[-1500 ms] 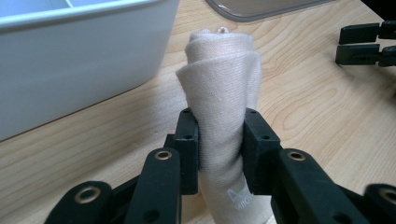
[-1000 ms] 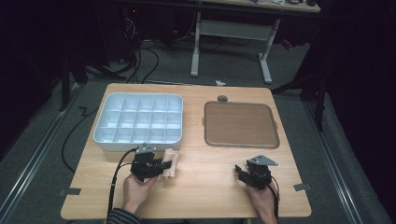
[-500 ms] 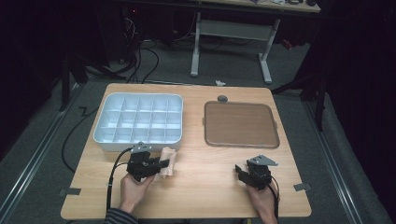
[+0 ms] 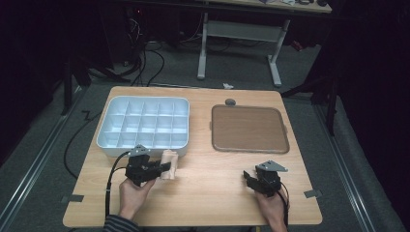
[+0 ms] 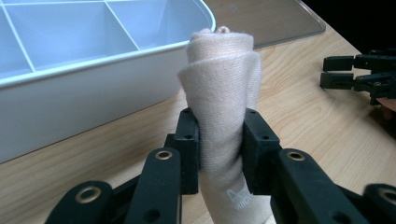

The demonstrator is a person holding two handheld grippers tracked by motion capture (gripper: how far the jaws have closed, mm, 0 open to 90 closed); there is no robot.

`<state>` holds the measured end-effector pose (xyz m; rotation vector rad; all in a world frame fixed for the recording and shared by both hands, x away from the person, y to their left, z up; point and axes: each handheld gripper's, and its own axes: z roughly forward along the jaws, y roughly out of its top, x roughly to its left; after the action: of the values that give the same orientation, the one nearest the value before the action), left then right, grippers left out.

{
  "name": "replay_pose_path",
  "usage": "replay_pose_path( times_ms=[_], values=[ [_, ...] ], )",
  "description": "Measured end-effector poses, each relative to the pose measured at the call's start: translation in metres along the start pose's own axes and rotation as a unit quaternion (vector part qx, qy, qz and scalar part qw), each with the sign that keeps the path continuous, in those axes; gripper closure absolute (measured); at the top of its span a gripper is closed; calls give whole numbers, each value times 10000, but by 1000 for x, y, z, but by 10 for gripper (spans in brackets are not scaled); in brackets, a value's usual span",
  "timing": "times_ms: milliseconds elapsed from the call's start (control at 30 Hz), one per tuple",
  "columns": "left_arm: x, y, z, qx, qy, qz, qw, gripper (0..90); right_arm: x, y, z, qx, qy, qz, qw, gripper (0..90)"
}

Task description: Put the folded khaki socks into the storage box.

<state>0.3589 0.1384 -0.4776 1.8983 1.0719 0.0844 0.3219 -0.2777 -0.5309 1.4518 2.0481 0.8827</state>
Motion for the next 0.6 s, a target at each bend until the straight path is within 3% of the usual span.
replay_pose_path(
  times_ms=[600],
  values=[
    [6, 4, -10, -26, 4, -39, 10000, 712, 0, 0, 0, -2, 13, 21, 10000, 441]
  ],
)
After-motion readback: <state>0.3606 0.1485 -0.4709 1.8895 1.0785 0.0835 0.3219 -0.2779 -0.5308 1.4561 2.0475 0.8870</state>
